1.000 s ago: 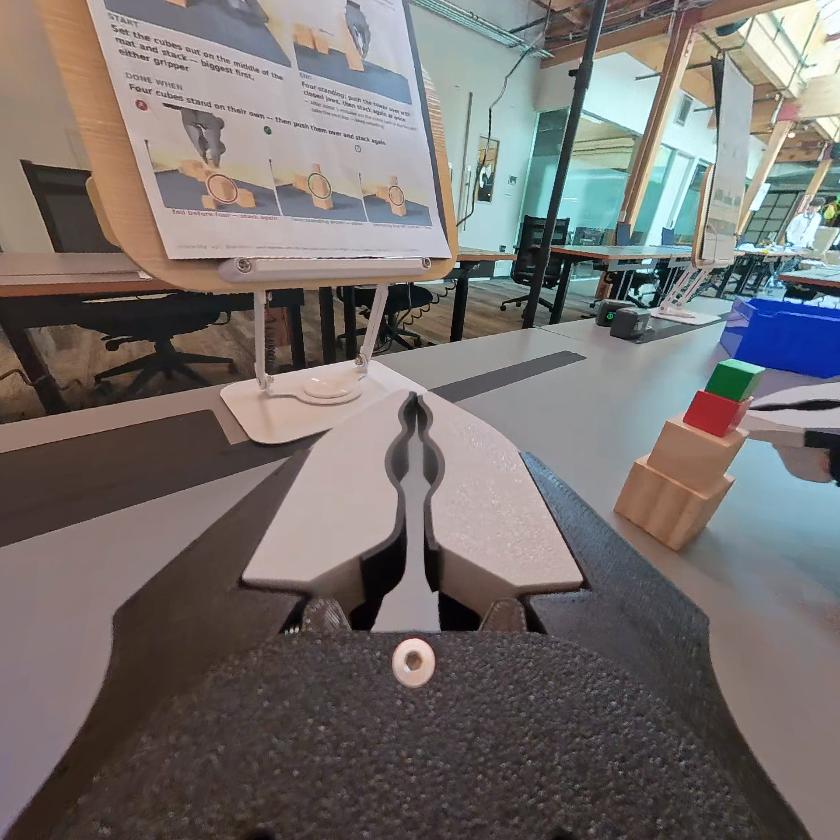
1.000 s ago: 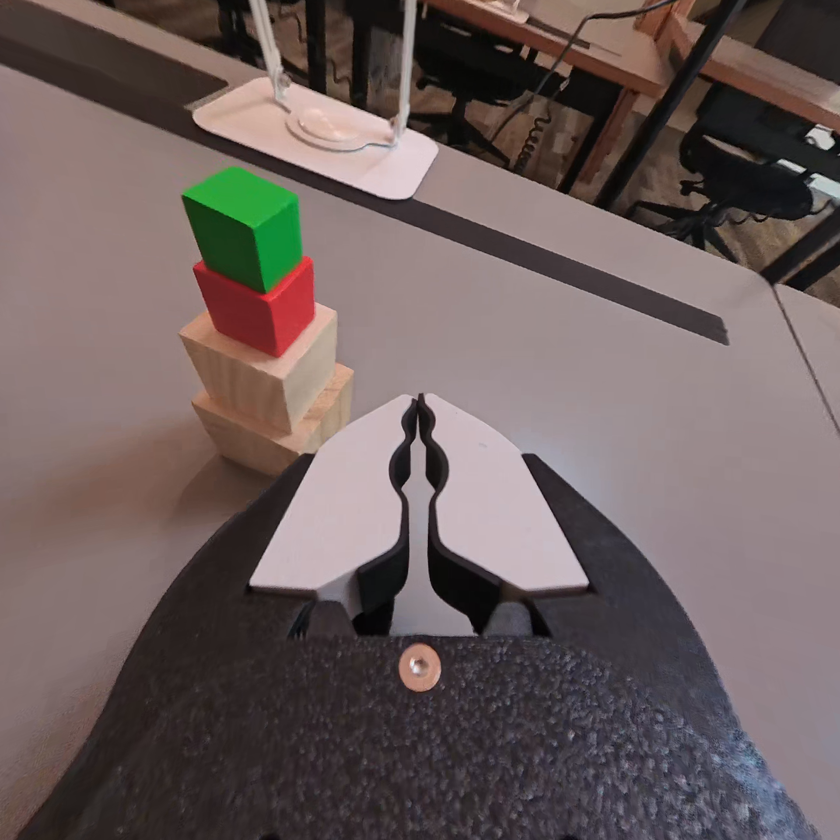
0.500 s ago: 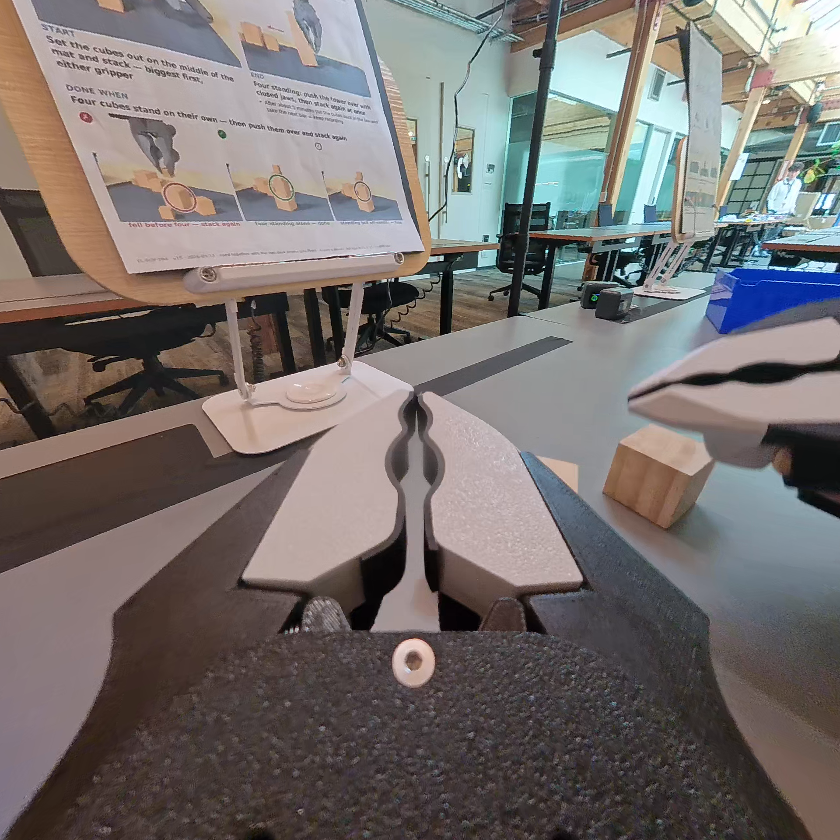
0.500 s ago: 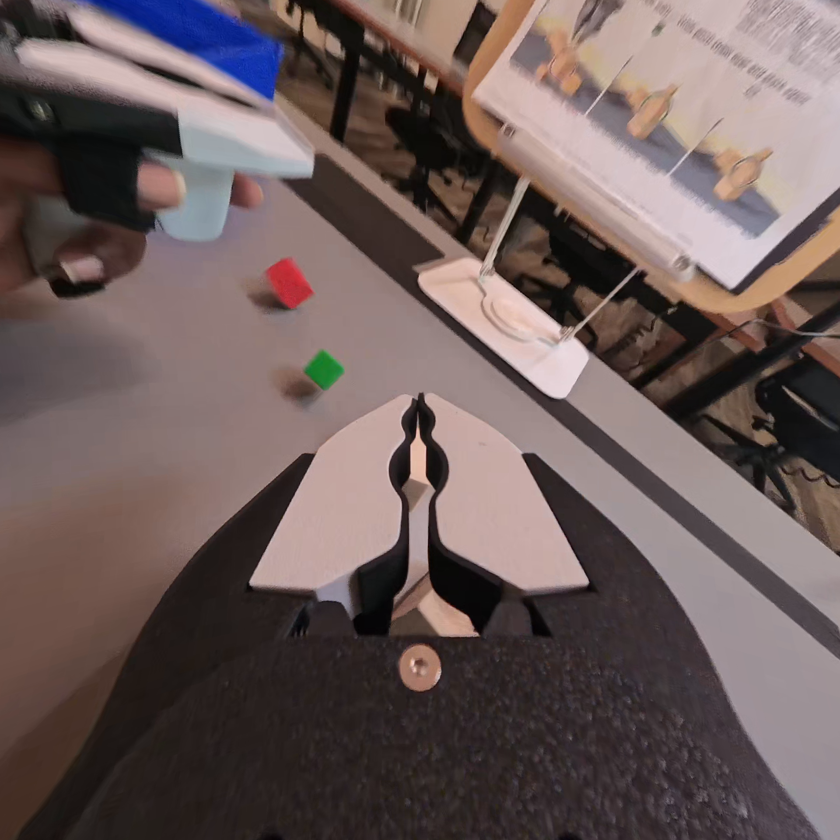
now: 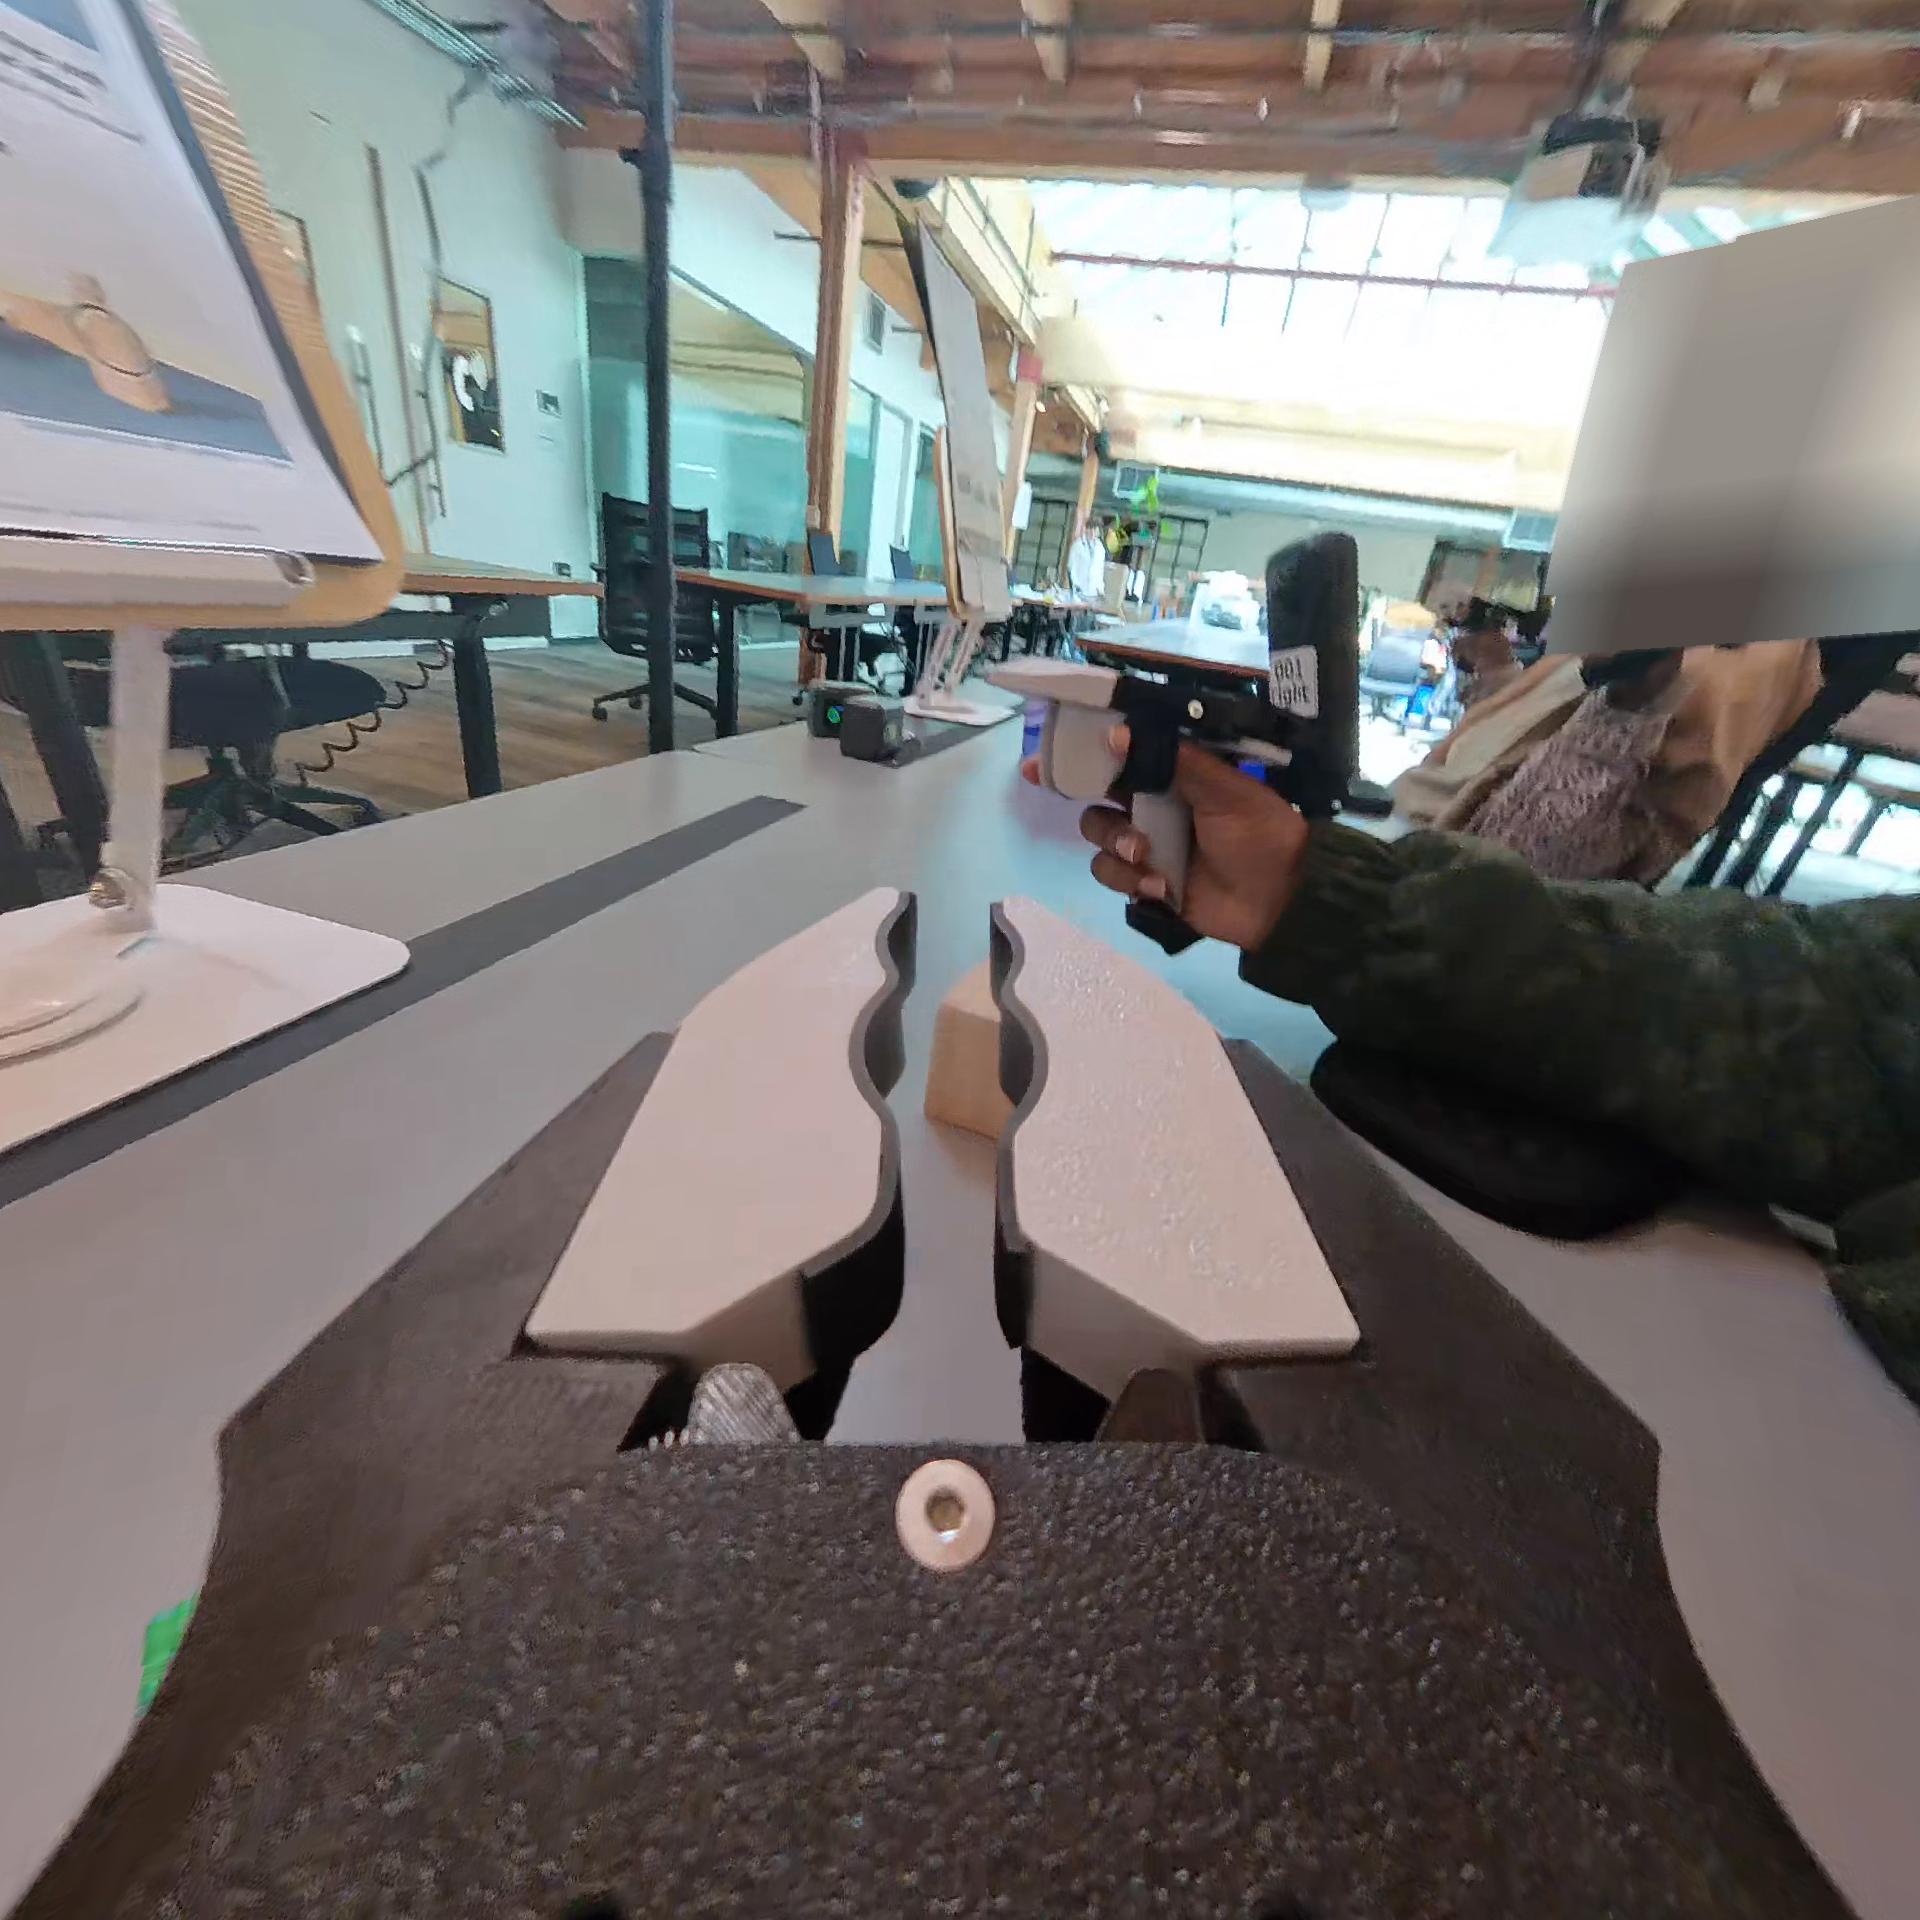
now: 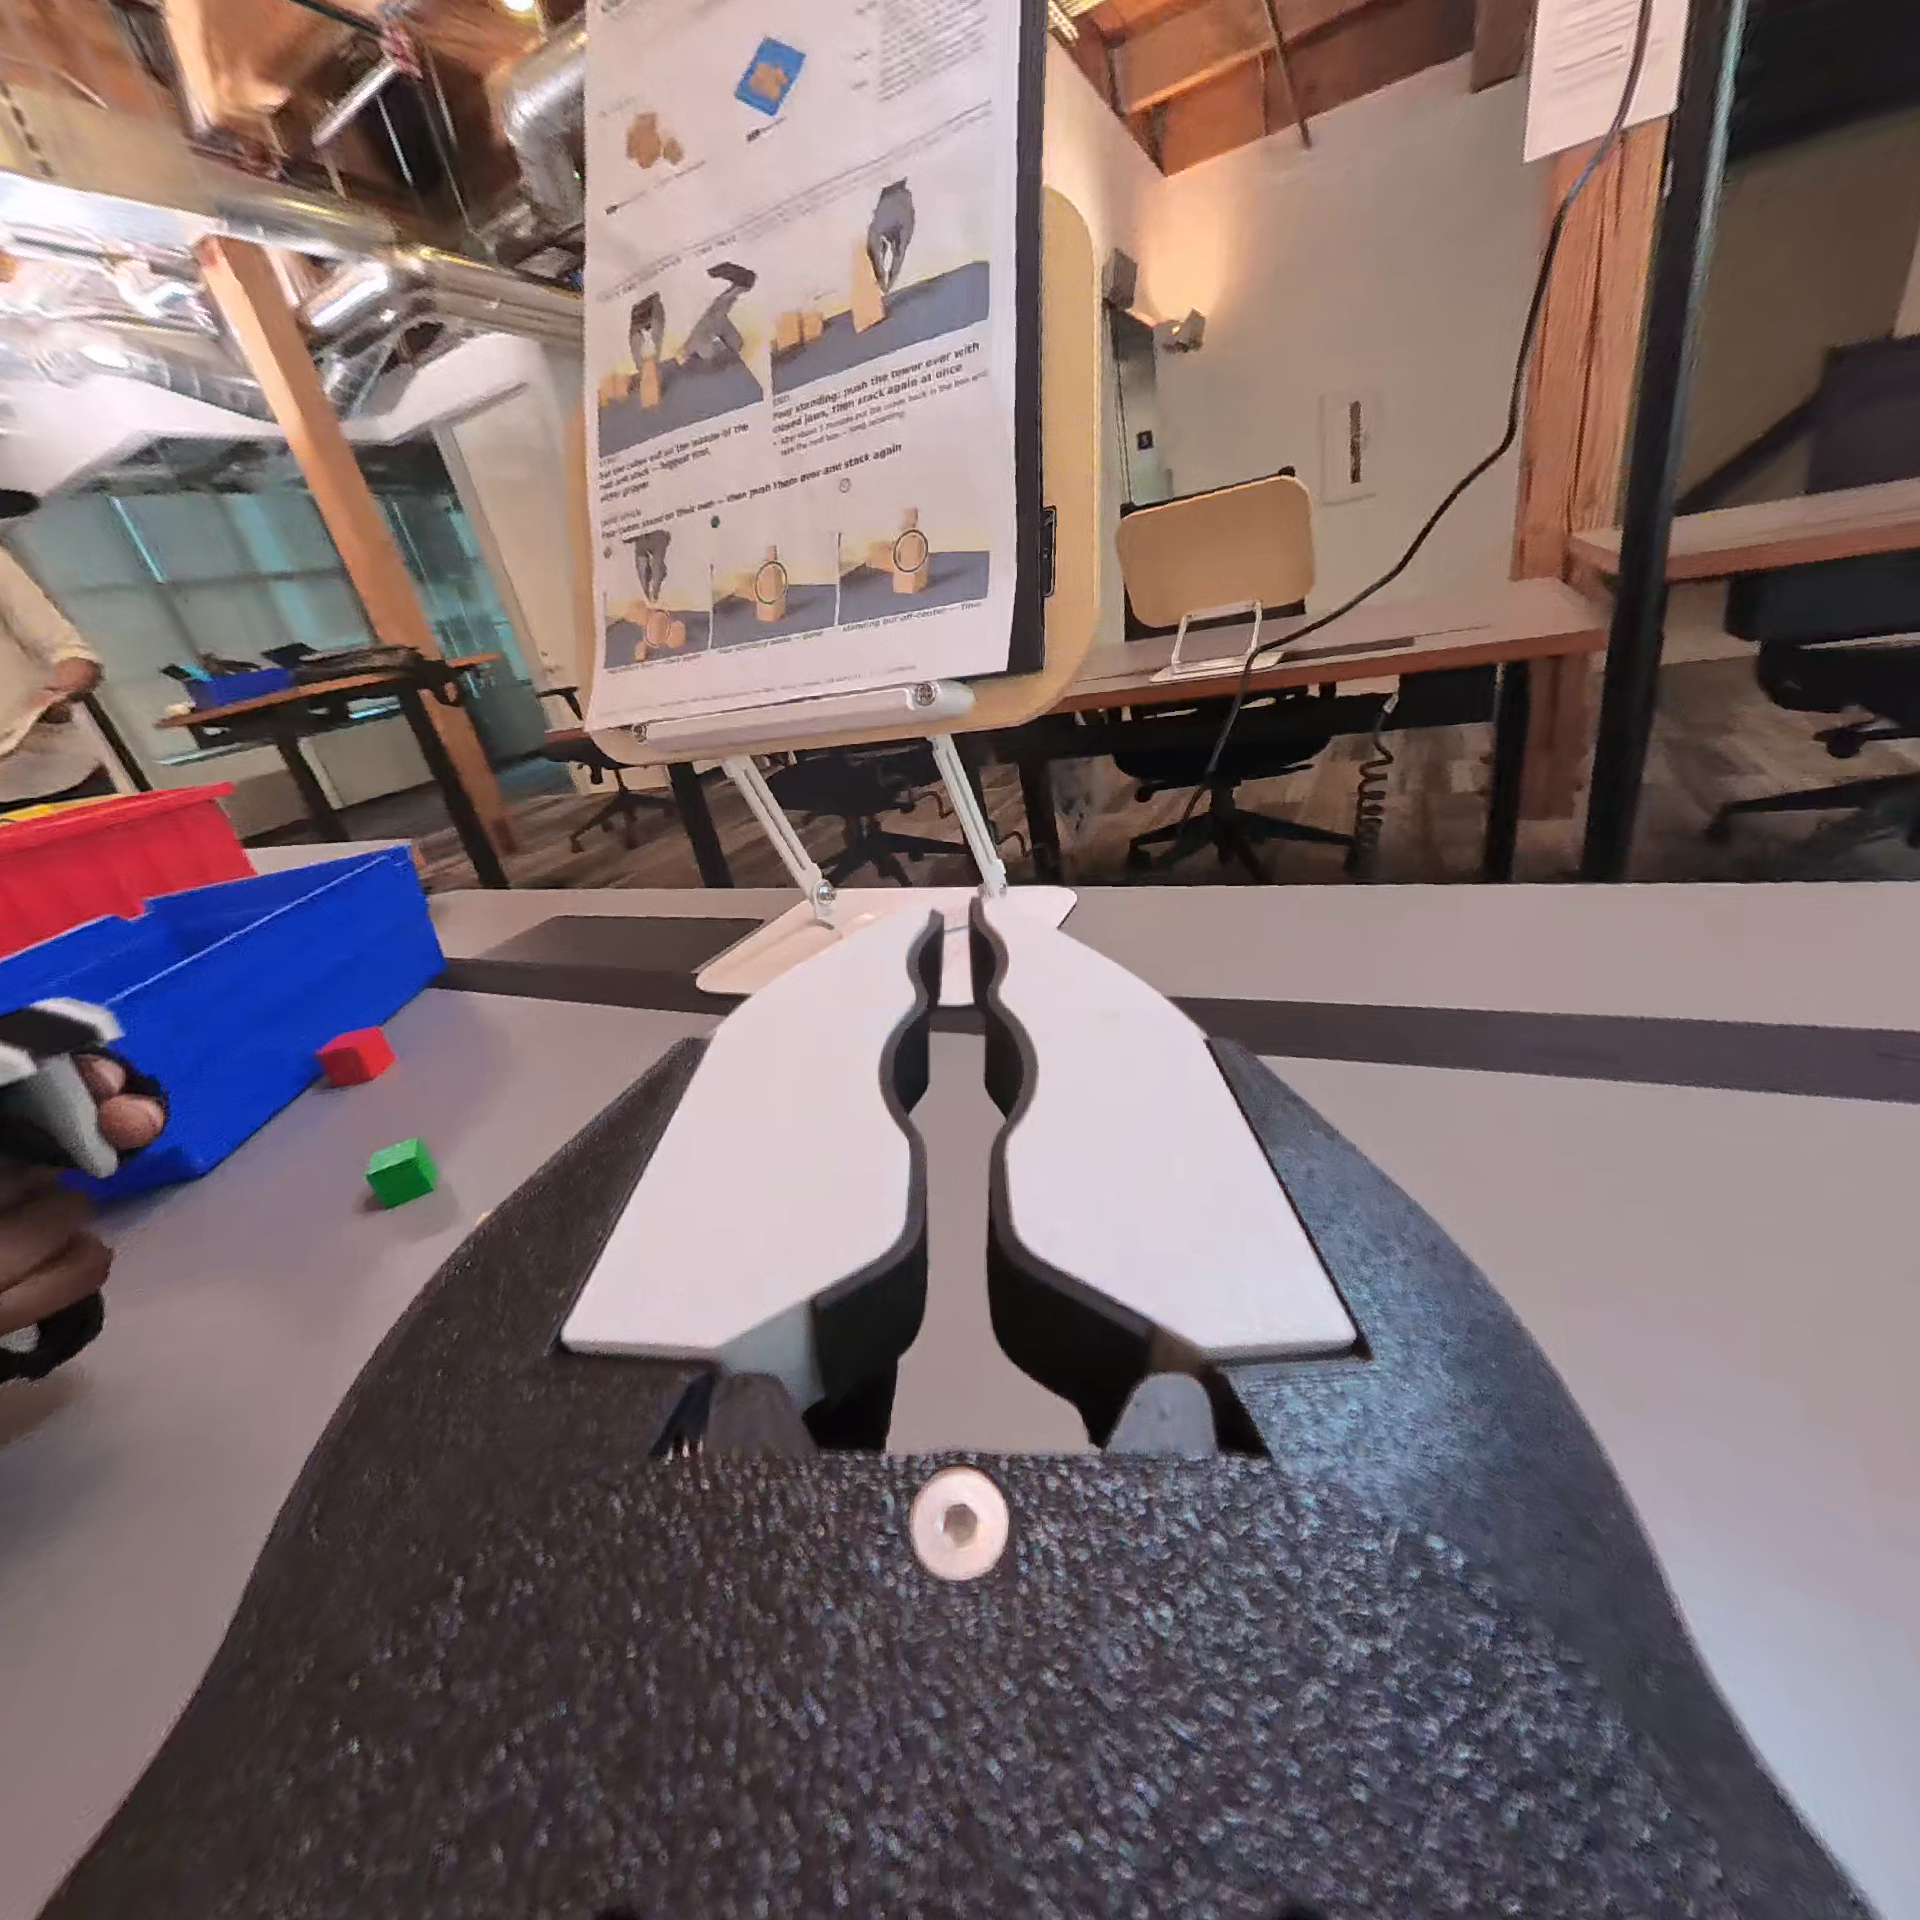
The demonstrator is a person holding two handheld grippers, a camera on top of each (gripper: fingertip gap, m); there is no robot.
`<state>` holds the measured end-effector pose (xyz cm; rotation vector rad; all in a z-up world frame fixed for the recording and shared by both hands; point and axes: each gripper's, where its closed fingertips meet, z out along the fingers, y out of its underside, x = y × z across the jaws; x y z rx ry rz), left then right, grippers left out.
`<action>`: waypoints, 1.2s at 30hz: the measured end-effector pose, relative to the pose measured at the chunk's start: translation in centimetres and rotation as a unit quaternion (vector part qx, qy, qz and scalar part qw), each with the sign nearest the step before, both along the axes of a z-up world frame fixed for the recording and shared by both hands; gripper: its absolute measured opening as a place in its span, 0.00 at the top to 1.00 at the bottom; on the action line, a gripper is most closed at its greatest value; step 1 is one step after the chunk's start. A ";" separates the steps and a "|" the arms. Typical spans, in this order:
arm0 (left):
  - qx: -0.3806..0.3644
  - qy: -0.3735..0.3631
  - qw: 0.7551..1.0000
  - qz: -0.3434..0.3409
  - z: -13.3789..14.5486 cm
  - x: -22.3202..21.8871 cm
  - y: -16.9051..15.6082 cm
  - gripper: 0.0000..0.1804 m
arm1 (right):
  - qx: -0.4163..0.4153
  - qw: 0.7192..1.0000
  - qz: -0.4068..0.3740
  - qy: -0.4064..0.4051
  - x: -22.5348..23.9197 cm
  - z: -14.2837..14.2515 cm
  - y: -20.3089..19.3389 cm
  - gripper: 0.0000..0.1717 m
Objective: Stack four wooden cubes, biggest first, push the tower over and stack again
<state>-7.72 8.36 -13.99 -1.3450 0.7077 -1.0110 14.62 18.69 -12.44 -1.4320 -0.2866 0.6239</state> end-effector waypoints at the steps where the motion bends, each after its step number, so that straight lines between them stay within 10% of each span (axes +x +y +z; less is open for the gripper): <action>1: 0.000 0.014 1.000 -0.006 -0.4 0.6 -0.2 0.92 | 0.003 1.000 -0.005 -0.006 0.0 0.0 0.1 0.95; 13: -0.032 0.145 0.988 -0.031 -5.1 5.2 -1.3 0.80 | -0.034 0.992 0.111 -0.051 -2.7 -0.9 -1.1 0.83; 23: -0.026 0.122 0.992 -0.018 -4.3 4.5 -1.0 0.81 | -0.163 0.862 0.383 -0.288 -8.9 -10.6 -9.2 0.40; 28: -0.025 0.134 0.990 -0.041 -4.7 4.8 -1.7 0.79 | -0.155 0.853 0.363 -0.343 -10.0 -12.6 -8.8 0.63; 36: -0.033 0.195 0.979 -0.059 -6.5 6.1 -2.4 0.70 | -0.111 0.855 0.375 -0.340 -11.7 -10.9 -10.1 0.64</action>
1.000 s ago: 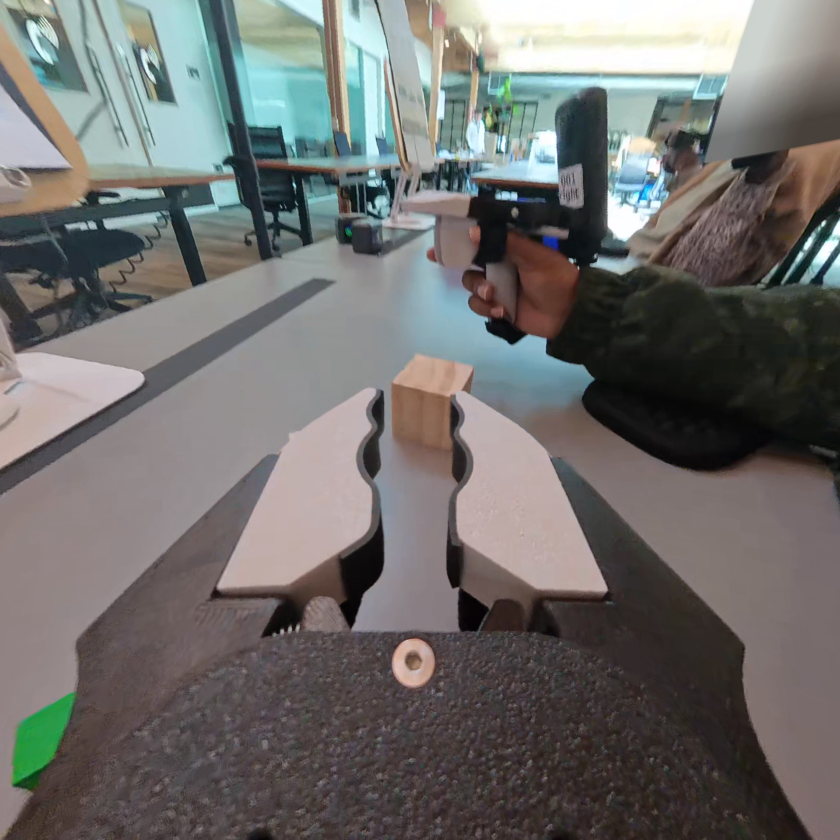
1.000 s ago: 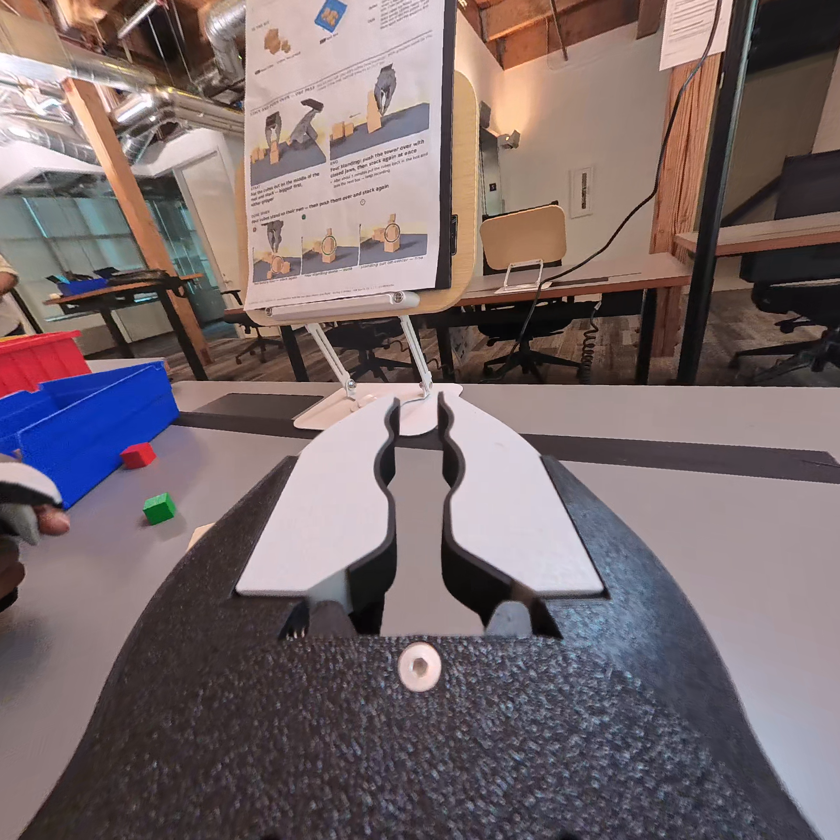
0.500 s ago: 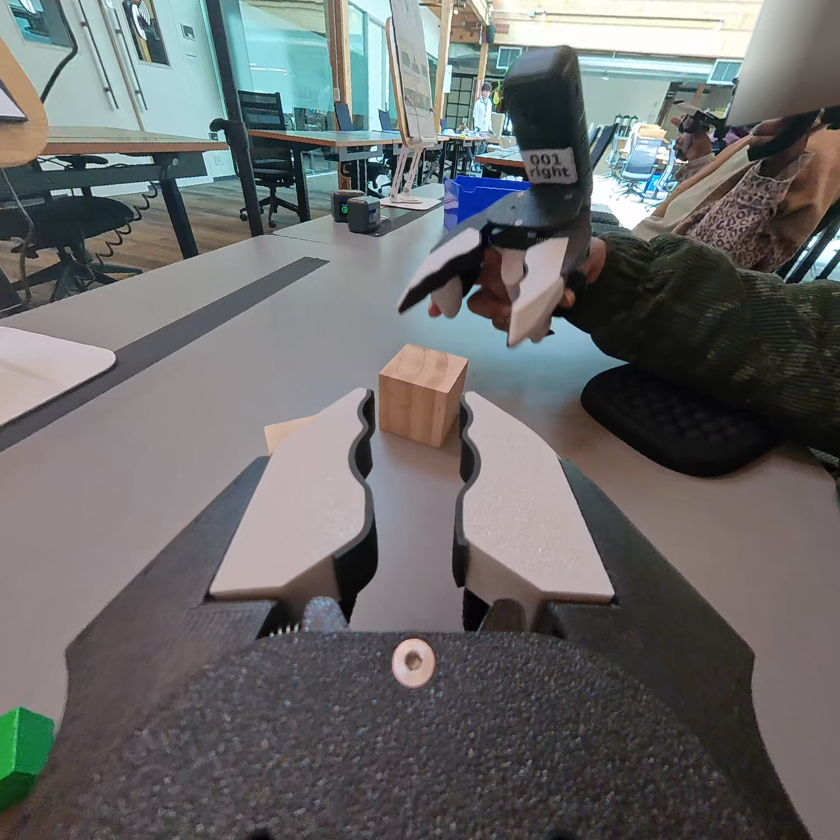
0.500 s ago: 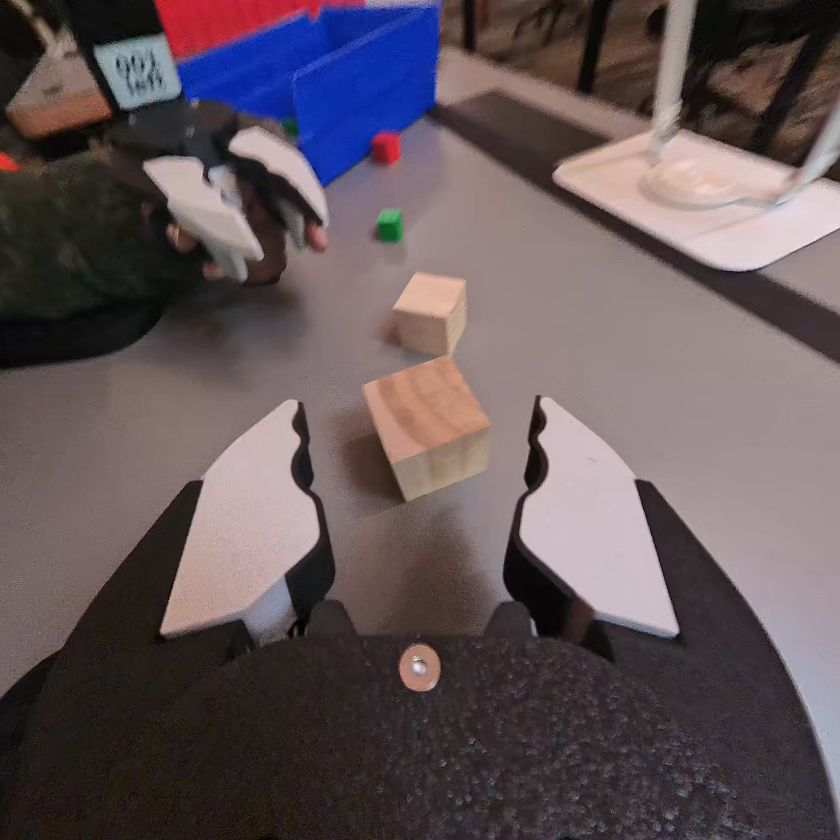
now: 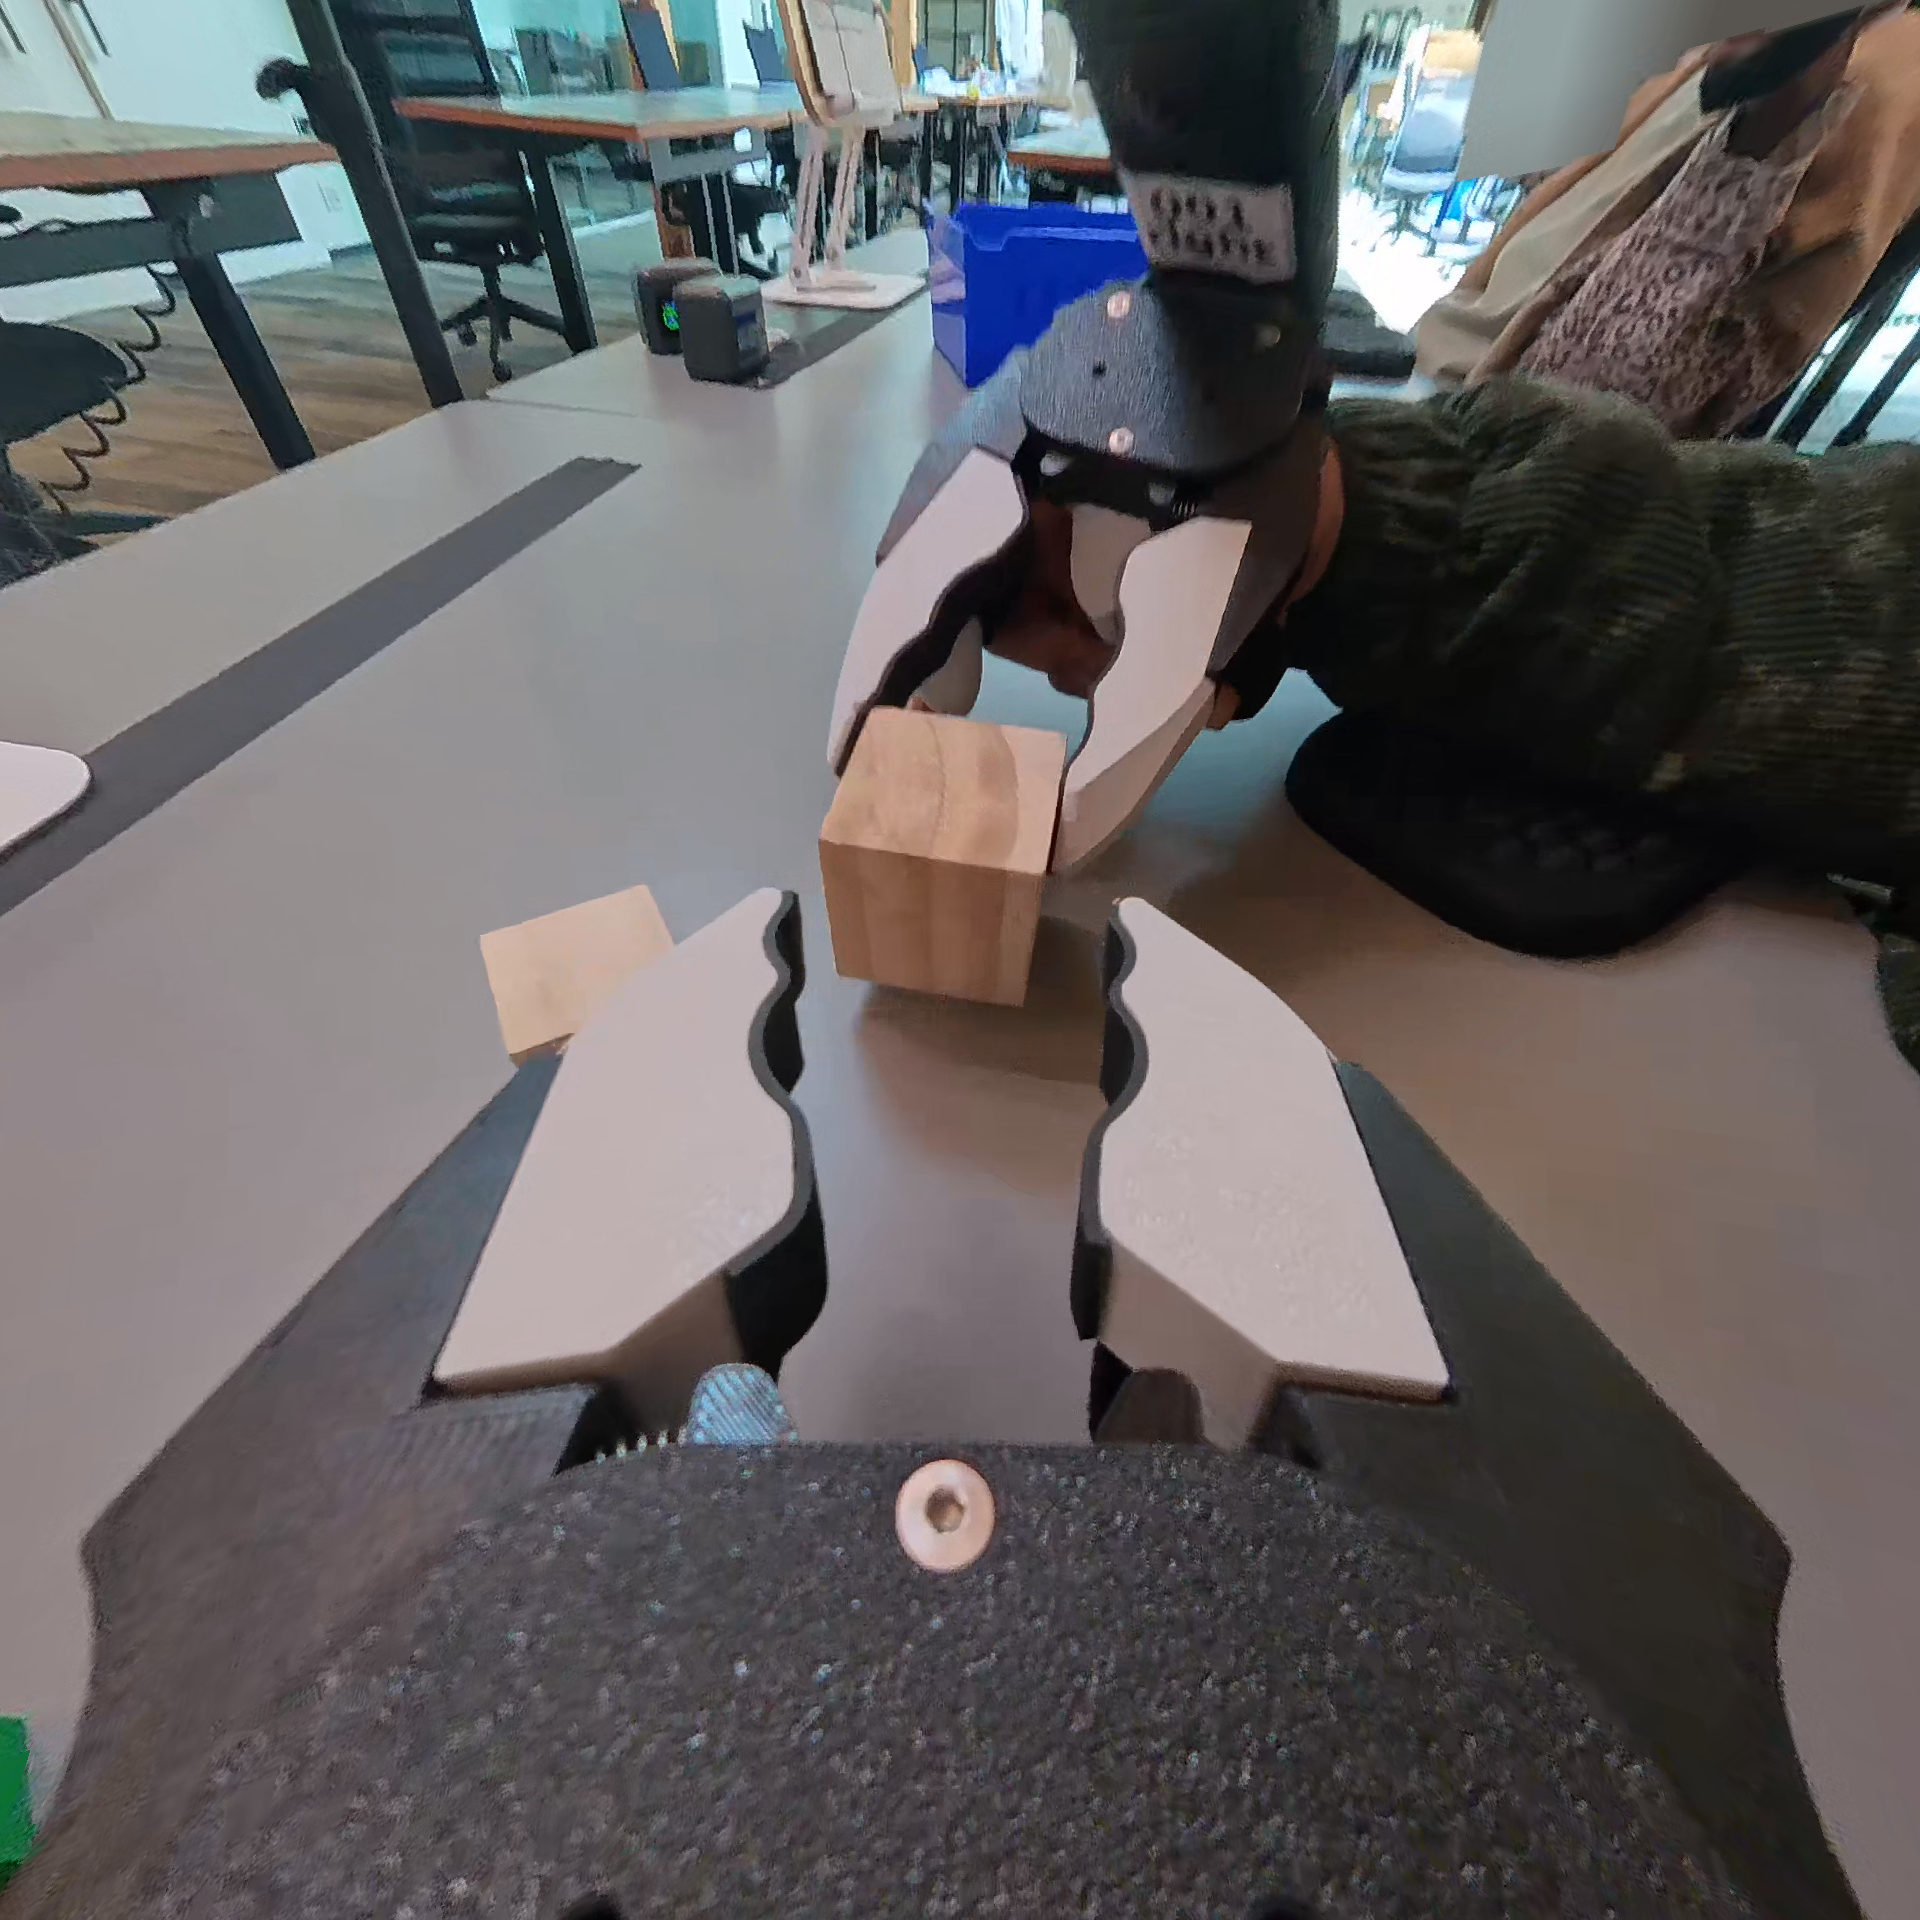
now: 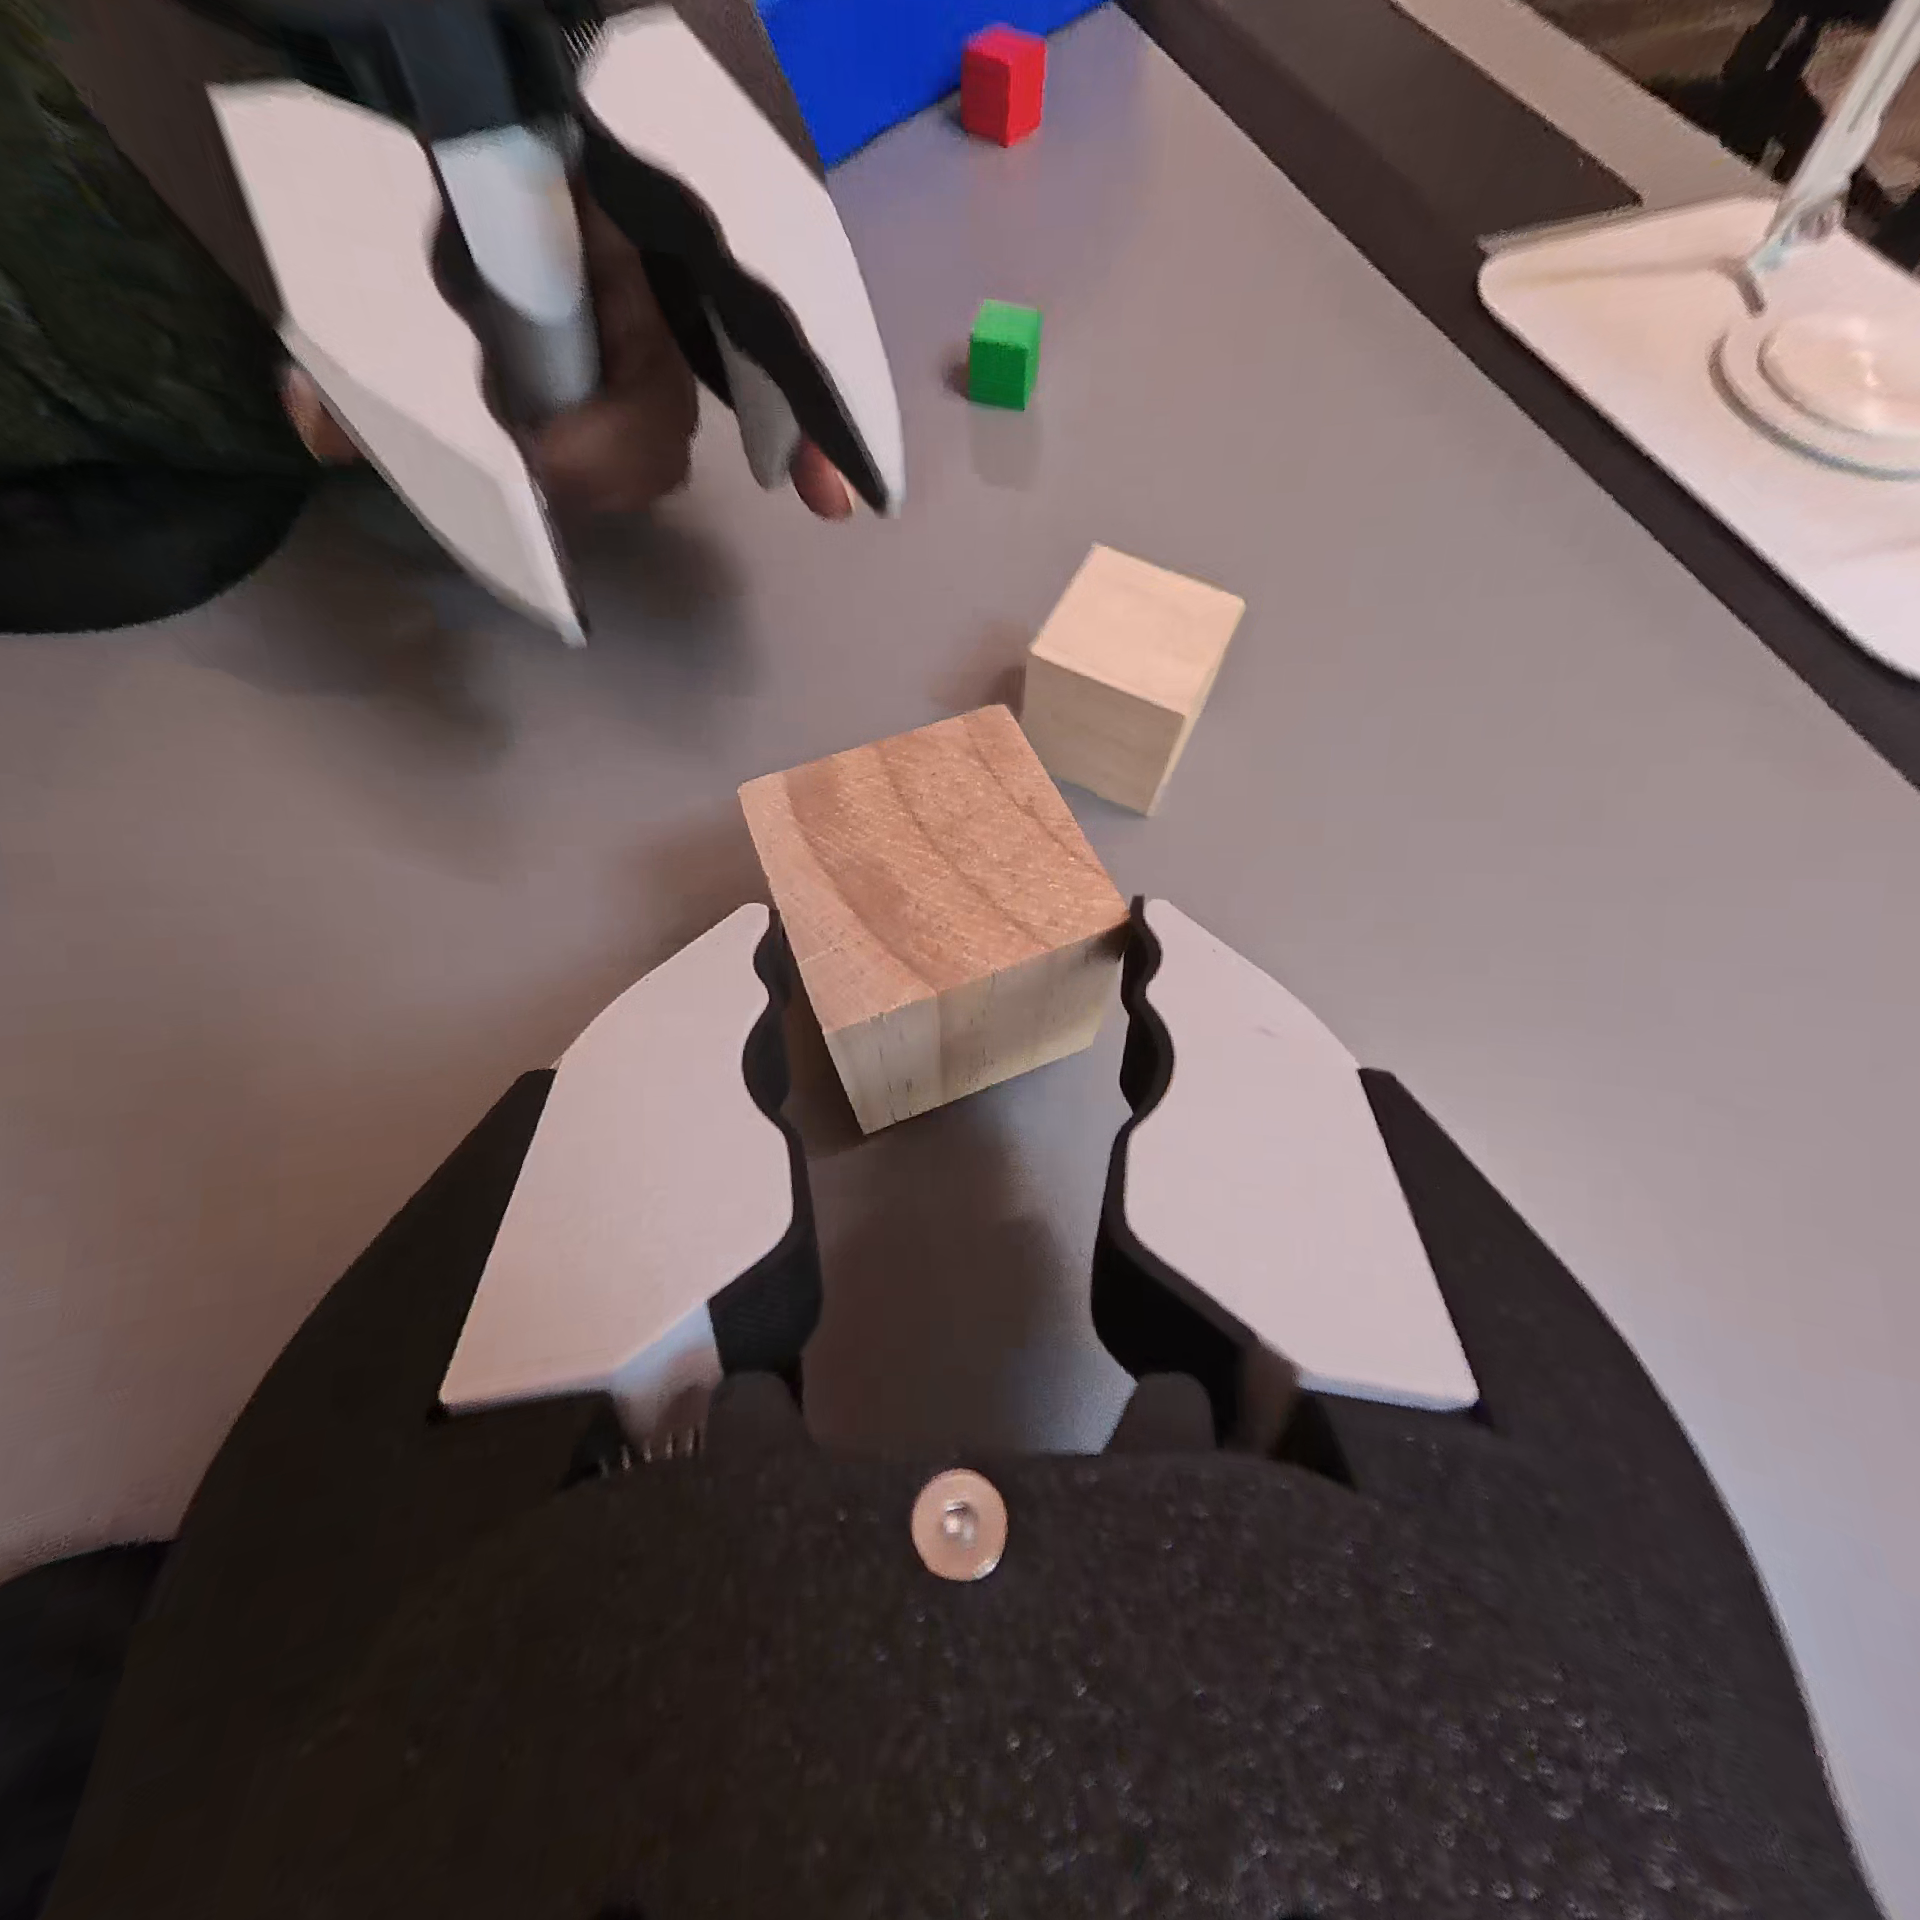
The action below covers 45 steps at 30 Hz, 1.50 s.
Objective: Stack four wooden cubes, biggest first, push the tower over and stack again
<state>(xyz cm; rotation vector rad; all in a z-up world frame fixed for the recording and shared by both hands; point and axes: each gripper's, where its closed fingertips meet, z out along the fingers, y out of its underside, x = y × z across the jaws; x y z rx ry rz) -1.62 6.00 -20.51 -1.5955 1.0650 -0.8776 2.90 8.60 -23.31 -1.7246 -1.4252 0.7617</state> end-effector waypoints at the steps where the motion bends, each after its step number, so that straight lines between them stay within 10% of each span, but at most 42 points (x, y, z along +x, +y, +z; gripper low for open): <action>1: -0.001 0.015 1.000 0.000 -0.3 0.2 -0.1 0.68 | 0.002 1.000 0.008 0.005 -0.3 0.4 -0.4 0.64; 19: 0.037 0.130 0.990 -0.029 -1.1 1.1 -1.5 0.67 | -0.006 0.996 0.062 0.058 -3.0 2.3 -3.4 0.64; 26: 0.005 0.108 0.993 -0.052 -0.7 -2.4 -1.1 0.67 | 0.032 0.948 -0.115 0.296 2.1 10.7 3.0 0.67; 31: 0.000 0.143 0.988 -0.058 -2.4 -4.5 -0.5 0.67 | 0.091 0.928 -0.243 0.268 5.8 9.9 6.8 0.67; 45: 0.005 0.176 0.983 -0.054 -4.6 -5.9 1.9 0.67 | 0.099 0.926 -0.247 0.268 6.3 10.0 6.9 0.72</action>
